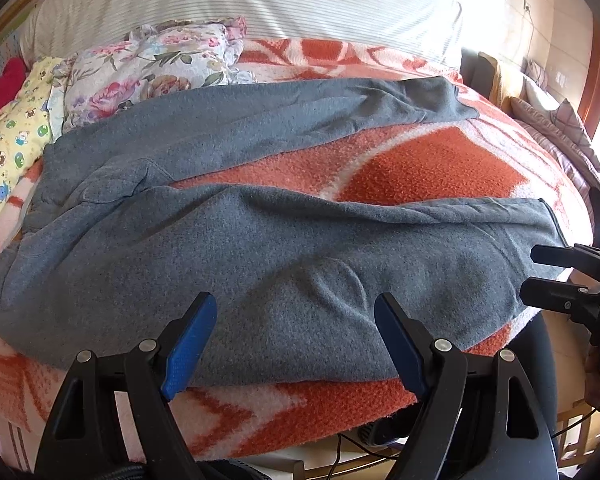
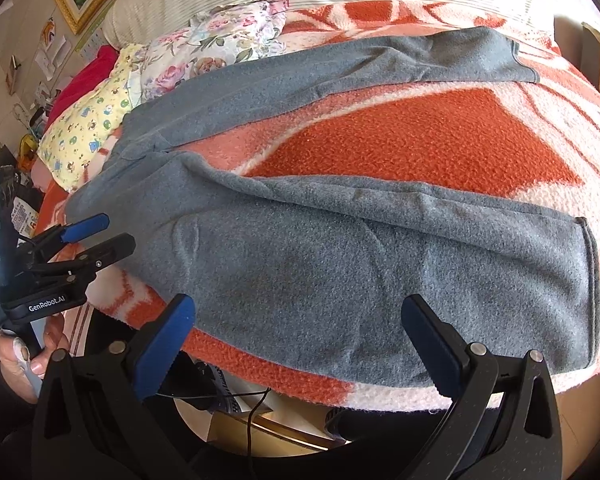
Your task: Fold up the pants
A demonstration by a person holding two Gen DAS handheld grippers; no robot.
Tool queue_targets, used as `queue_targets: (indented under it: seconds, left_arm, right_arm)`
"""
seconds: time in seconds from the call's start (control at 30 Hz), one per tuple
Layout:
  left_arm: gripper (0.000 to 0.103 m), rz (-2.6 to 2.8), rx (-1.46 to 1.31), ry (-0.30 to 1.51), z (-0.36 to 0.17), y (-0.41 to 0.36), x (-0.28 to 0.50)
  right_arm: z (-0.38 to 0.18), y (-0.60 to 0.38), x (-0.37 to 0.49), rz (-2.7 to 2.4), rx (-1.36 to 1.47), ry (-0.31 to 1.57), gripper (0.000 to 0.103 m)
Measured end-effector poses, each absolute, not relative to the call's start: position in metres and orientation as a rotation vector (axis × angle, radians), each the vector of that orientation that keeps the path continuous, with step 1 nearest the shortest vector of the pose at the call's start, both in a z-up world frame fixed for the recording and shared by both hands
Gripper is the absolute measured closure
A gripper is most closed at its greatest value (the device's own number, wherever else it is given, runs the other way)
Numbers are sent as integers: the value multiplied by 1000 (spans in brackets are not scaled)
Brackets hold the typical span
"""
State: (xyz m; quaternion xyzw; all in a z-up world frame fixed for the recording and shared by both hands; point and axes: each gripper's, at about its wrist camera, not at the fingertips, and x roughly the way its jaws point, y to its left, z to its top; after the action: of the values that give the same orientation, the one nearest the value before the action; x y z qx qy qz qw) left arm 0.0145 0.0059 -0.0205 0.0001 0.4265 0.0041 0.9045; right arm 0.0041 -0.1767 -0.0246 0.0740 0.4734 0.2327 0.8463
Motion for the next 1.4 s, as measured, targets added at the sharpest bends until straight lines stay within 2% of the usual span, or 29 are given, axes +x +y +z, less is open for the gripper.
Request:
queue_targets:
  seconds: [0.67, 1.4]
  left_arm:
    - [21, -42, 9, 894, -21, -6, 37]
    - [21, -148, 90, 900, -8, -45, 99]
  right_arm:
    - [-24, -196, 18, 454, 192, 980, 0]
    - [-26, -318, 56, 202, 329, 919, 0]
